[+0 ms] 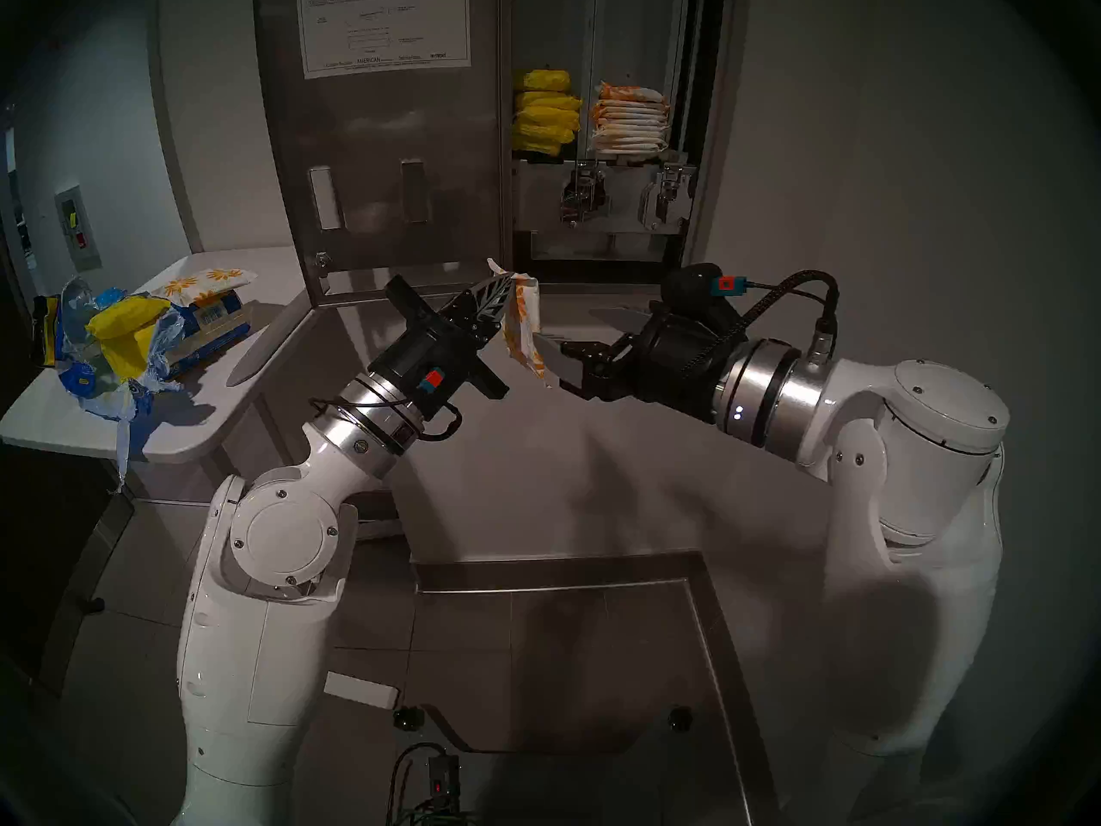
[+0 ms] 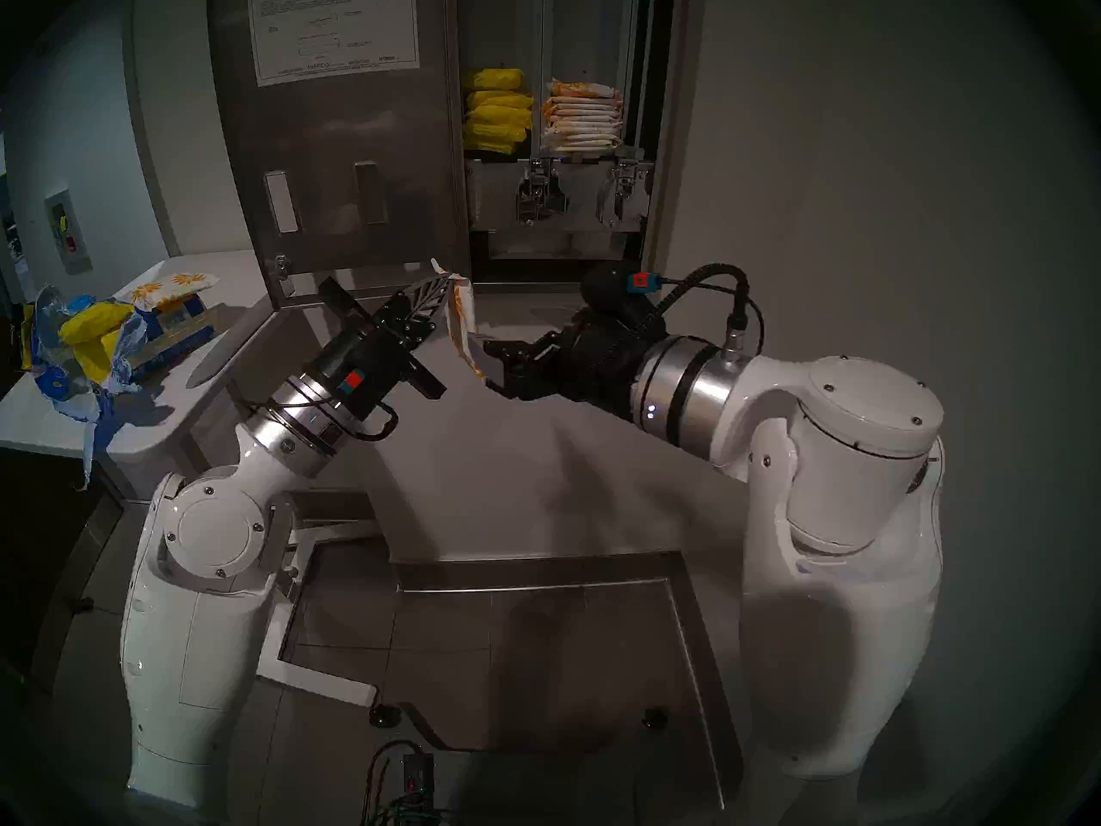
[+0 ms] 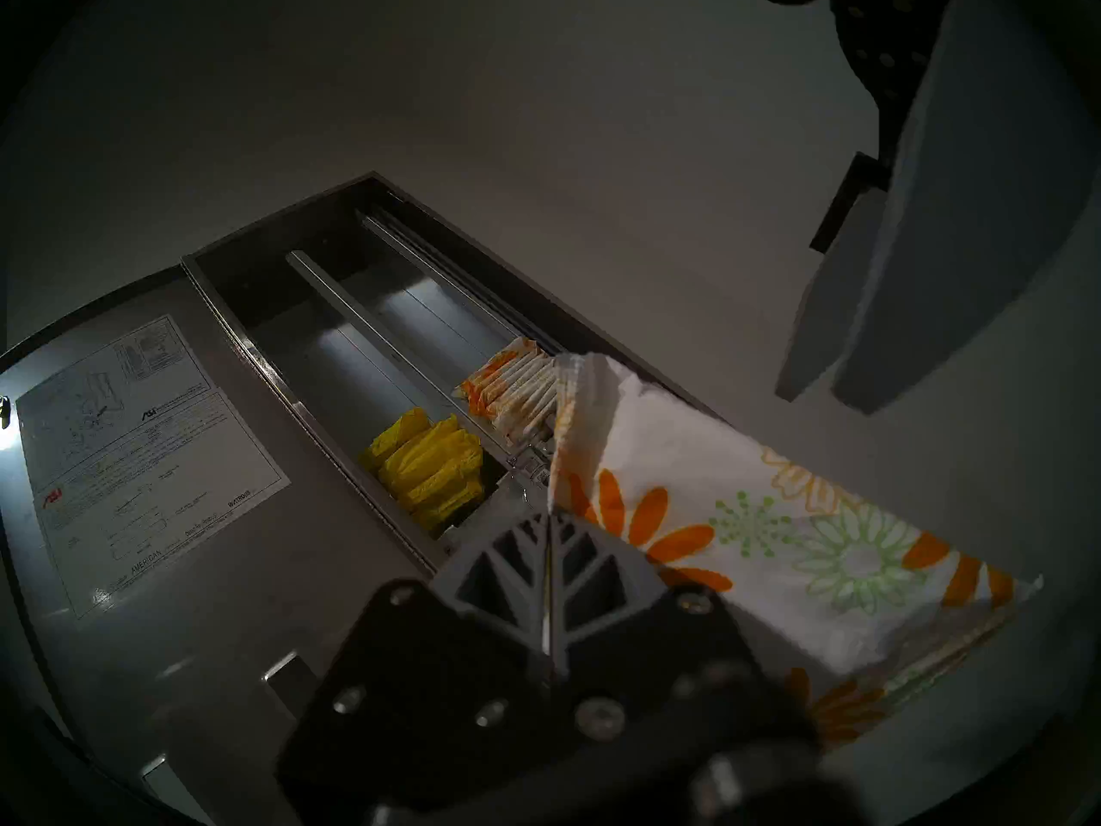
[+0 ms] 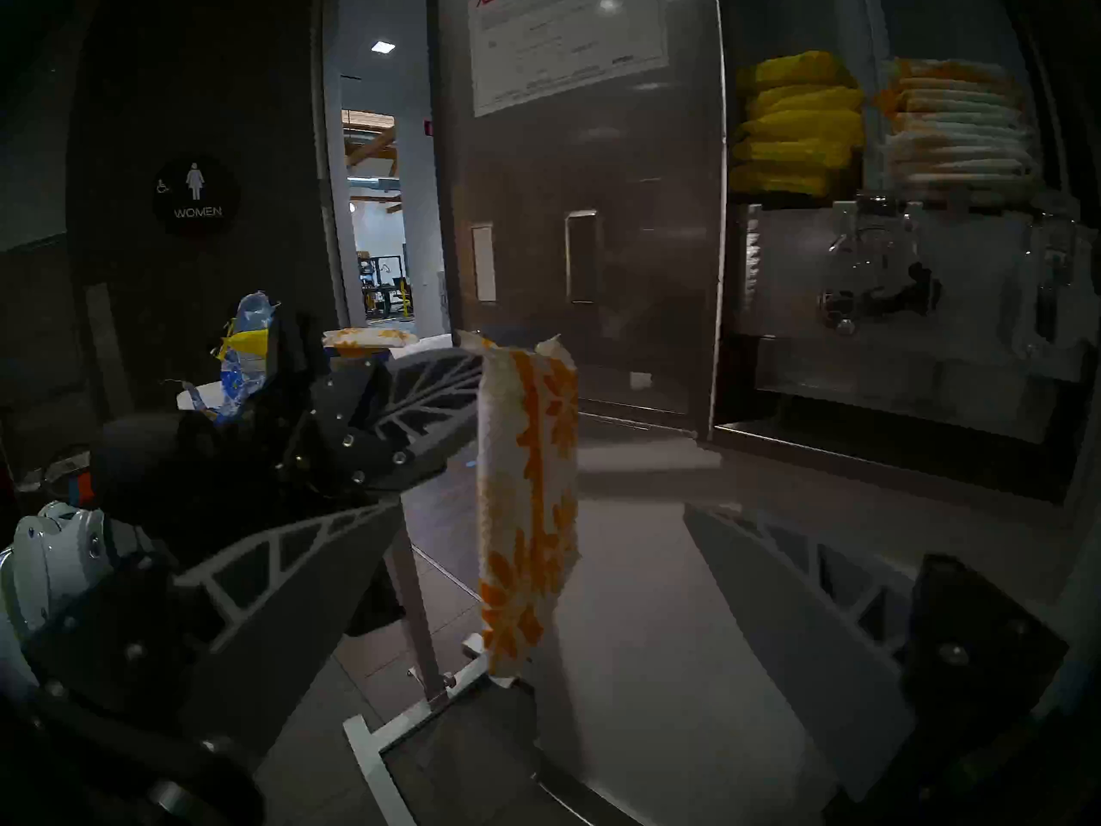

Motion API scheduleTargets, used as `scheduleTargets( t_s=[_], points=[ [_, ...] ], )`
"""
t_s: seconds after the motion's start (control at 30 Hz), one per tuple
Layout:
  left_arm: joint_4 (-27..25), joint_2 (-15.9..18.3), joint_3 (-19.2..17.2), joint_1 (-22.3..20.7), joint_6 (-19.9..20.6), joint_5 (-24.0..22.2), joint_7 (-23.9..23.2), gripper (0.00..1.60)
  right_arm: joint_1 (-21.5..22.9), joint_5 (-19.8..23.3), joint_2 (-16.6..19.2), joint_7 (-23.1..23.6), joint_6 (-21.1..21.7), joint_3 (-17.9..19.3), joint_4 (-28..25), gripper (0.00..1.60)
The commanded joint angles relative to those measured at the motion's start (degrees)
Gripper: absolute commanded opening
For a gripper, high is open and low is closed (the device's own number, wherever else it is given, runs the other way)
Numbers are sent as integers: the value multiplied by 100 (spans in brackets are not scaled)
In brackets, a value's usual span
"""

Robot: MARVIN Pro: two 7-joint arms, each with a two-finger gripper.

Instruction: Open the dispenser door, put the pads inside, close the door

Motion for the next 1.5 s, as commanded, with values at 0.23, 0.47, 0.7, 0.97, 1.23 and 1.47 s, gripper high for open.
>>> scheduleTargets(
  t_s=[0.23,0.47,0.7,0.97,1.23,1.47],
  points=[
    [-176,-15,-2,-112,-35,-11,23,0,253,-484,-213,-539,-17,-692,-47,160],
    [-177,-18,-3,-112,-35,-10,21,0,350,-774,-185,-756,-17,-1029,196,160],
    [-176,-21,-4,-112,-37,-10,18,0,443,-982,-244,-950,-123,-1265,363,160],
    [-176,-25,-6,-113,-38,-9,15,0,445,-1254,-235,-1215,-230,-1372,365,160],
    [-176,-28,-7,-113,-39,-9,12,0,360,-1295,-195,-1255,-235,-1277,233,160],
    [-176,-31,-9,-113,-41,-8,9,0,300,-1291,-126,-1202,-232,-1140,106,160]
  ],
)
